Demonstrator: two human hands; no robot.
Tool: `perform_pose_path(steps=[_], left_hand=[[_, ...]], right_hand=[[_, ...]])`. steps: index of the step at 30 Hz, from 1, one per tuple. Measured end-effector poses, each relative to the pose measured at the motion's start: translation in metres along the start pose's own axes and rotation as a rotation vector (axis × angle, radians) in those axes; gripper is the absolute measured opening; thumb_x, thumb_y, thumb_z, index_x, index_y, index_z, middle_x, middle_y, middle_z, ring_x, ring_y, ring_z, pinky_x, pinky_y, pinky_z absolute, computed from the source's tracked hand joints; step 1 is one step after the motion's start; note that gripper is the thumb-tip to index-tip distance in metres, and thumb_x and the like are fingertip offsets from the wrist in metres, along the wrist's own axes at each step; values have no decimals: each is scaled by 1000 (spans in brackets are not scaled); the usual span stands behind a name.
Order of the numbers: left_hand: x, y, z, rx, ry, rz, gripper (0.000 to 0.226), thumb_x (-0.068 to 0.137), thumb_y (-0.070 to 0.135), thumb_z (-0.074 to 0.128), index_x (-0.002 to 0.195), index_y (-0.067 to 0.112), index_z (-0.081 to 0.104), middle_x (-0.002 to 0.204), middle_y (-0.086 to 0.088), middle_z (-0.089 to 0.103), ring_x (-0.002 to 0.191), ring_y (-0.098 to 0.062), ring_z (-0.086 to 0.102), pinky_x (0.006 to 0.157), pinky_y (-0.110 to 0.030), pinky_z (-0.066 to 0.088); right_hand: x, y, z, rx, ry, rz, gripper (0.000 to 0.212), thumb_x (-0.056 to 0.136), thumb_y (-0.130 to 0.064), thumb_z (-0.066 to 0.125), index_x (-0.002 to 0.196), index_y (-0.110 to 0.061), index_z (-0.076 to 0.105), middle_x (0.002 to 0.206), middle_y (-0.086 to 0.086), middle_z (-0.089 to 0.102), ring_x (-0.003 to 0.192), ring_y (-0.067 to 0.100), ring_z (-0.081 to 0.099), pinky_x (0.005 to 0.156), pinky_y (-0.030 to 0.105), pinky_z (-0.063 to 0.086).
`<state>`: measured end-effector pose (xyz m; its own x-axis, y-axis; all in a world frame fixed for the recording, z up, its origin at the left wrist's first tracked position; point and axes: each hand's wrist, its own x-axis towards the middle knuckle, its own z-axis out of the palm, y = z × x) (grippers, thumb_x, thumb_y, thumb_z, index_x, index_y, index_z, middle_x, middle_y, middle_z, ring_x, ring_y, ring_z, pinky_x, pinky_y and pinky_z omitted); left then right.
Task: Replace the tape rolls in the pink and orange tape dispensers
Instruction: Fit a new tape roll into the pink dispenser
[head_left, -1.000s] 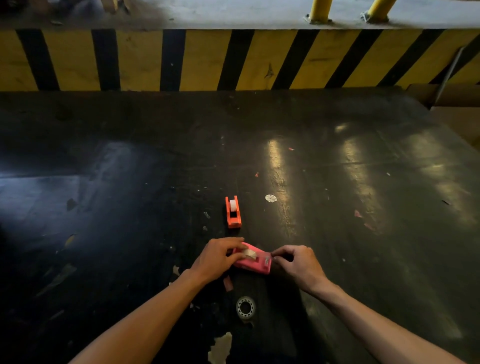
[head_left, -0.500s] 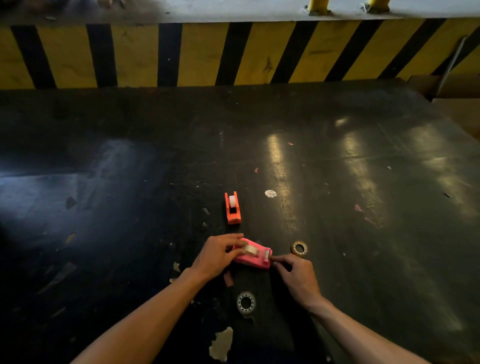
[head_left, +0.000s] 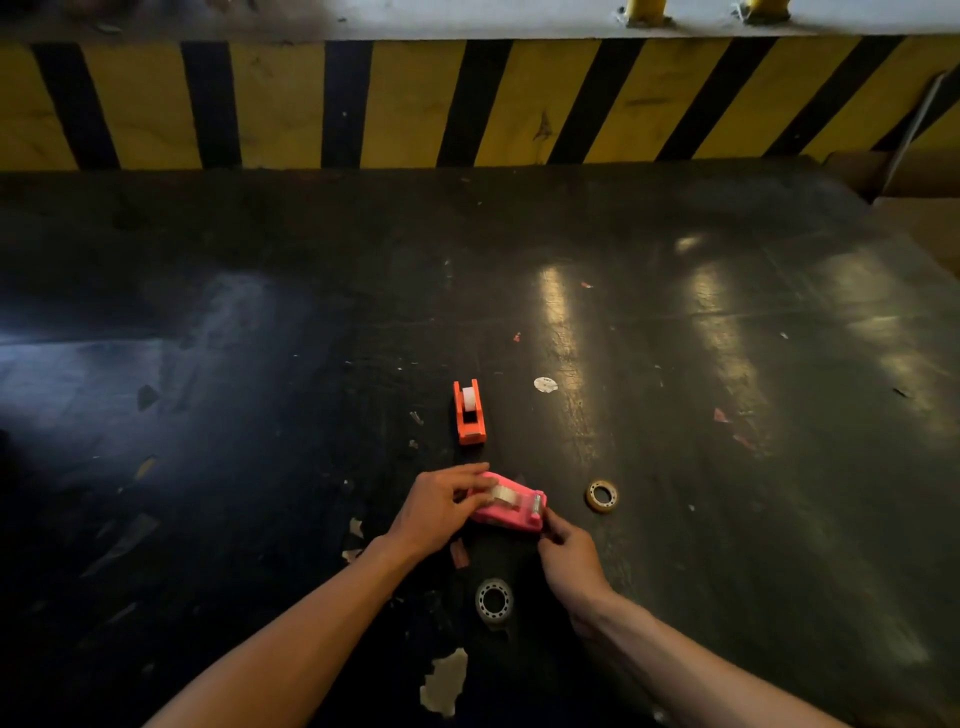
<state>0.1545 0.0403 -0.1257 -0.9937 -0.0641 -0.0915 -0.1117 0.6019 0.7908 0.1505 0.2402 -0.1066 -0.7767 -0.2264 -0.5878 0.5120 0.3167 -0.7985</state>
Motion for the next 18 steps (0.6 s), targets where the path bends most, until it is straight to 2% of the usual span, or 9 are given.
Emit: perform_pose_path(steps=[2,3,5,6,9,11,13,15,18], left_hand=[[-2,0,-2,11,-25,17,37,91,23,70,128,27,66,142,4,59,129,-4,53,111,-33,45],[-3,-1,-4,11,-40,28,42,93,26,67,134,28,60,145,4,57,130,-3,51,112,-33,44],[-6,-4,-5,12,-25,30,51,97,28,59,146,28,46,150,4,51,137,-4,46,115,-35,40],[-7,-5,-5,21,11,7,54,98,28,55,150,29,39,154,4,46,141,-6,41,118,-37,36],[-4,-12,-5,119,140,-111,59,101,26,48,155,29,23,164,2,26,150,-13,21,123,-43,23],[0,-17,-5,197,156,-201,63,103,31,45,158,24,14,167,-2,12,153,-17,8,125,-43,12],[3,-22,-3,265,128,-285,67,104,37,41,158,20,6,168,-6,4,154,-21,0,125,-42,5],[5,-27,0,347,113,-324,68,104,40,38,158,16,3,168,-9,0,154,-22,-4,126,-42,2],[4,-31,8,496,109,-321,68,104,44,34,158,15,3,168,-10,-4,154,-22,-6,126,-42,1]], right_hand=[[4,-6,-10,-108,-10,-3,45,94,-2,43,114,-37,63,104,13,75,86,25,70,67,31,57],[8,-9,-16,-222,49,-35,42,93,-2,43,118,-28,65,112,16,72,97,26,68,79,32,56],[20,-17,-27,-380,220,-111,42,95,-5,44,135,-10,54,137,20,54,126,29,52,109,38,41],[23,-22,-30,-400,267,-157,44,96,-7,45,140,-9,48,142,18,47,132,29,45,114,38,34],[27,-37,-31,-569,226,-428,47,96,-19,52,142,-13,45,136,14,49,129,27,46,109,34,33],[30,-40,-25,-804,82,-562,63,92,-39,59,147,-15,38,136,11,50,127,26,46,108,38,38],[37,-38,-17,-1045,-25,-586,81,86,-54,60,151,-20,26,142,7,45,129,26,43,105,45,42],[42,-35,-9,-1224,-59,-611,87,83,-51,62,152,-22,20,143,5,42,128,28,42,102,45,41],[49,-33,-5,-1282,-66,-653,76,82,-45,63,147,-19,32,132,8,47,118,30,48,95,42,44]])
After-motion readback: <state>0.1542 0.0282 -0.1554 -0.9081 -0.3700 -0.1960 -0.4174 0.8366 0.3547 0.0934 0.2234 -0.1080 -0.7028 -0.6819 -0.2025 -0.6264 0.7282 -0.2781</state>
